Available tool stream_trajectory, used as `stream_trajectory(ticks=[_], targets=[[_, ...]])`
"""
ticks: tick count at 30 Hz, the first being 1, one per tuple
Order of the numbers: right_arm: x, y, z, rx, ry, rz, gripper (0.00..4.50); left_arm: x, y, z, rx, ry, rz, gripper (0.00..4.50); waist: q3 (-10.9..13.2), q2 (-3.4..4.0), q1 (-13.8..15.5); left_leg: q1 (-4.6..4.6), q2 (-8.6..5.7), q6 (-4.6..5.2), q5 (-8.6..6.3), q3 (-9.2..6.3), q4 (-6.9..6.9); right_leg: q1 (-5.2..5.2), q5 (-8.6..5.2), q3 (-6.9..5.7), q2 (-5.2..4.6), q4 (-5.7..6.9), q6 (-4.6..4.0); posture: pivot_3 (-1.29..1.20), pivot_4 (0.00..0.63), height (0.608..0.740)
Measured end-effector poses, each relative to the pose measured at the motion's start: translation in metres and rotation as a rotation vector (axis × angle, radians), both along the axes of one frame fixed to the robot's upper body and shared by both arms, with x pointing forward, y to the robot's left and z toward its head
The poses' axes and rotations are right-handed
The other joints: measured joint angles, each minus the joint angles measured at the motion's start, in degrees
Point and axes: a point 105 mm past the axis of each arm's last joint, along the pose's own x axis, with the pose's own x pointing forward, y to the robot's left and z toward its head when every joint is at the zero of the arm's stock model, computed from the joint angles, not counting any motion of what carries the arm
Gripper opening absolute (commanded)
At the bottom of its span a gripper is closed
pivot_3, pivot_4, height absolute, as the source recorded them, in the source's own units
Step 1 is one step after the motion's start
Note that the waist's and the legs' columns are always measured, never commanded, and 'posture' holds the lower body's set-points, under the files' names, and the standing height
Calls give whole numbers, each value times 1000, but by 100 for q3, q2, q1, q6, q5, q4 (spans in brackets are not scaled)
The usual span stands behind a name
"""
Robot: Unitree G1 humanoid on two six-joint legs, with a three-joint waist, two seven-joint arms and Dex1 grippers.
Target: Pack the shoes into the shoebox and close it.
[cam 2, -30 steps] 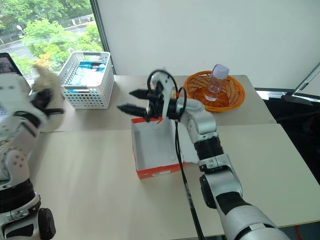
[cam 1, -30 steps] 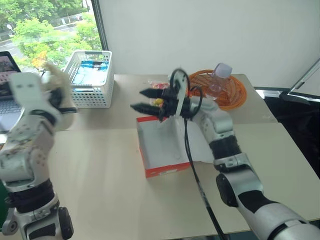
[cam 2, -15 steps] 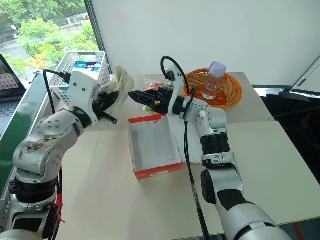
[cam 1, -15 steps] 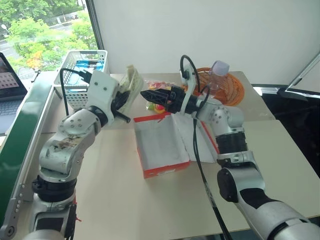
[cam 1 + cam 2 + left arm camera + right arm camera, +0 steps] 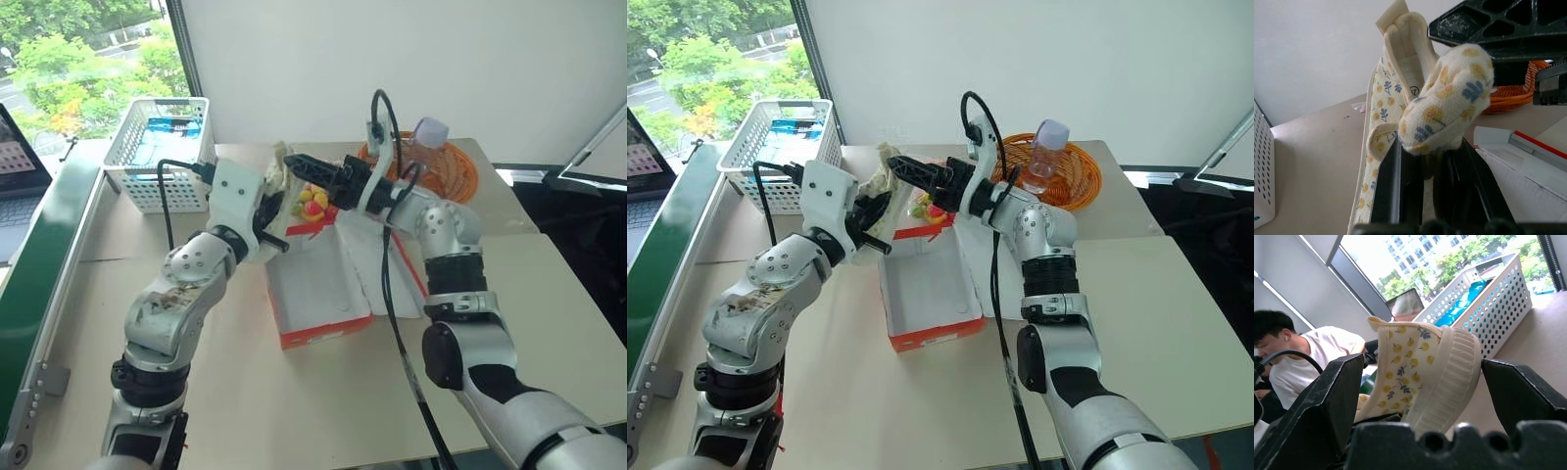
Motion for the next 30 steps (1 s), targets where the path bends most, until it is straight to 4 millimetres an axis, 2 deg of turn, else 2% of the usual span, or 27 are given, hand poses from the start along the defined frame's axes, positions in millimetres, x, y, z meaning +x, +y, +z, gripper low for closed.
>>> stream_trajectory(ticks=[7,14,15,17,24,26,28,30], targets=[[-4,10,-6,21,88,62,4500,3,-4,13,10,-49,7,58,0,0,6,-2,-1,1,0,-2,1,0,0,-1,0,-1,1,0,150,740],[-2,9,-9,38,115,66,4500,4,-5,14,10,-53,15,58,0,0,5,-3,-2,1,0,-3,1,0,1,-1,0,-1,2,0,150,740],[-1,9,-9,47,123,66,3988,3,-6,14,11,-53,15,58,0,0,4,-3,-2,1,0,-3,2,0,1,-1,0,-1,2,0,150,740],[0,9,-8,62,136,65,3547,3,-7,13,10,-50,13,58,0,0,2,-3,-2,1,0,-3,2,0,1,-1,0,0,2,0,150,740],[3,10,-5,116,170,66,1137,3,-6,13,-1,-48,25,58,0,0,2,-4,-2,1,0,-4,2,0,1,-1,0,0,2,0,150,740],[3,12,-4,116,172,69,856,3,-5,14,-5,-45,27,58,0,0,-2,-3,-2,1,0,-4,2,0,1,-2,1,0,2,0,150,740],[3,13,-4,116,174,72,822,2,-3,15,-3,-43,25,58,0,0,-2,-4,-2,1,0,-5,2,0,1,-2,0,0,2,0,150,740],[3,15,-5,116,180,75,775,1,-1,14,3,-33,20,1040,0,0,-5,-4,-2,1,0,-5,2,0,1,-2,0,0,2,0,150,740]])
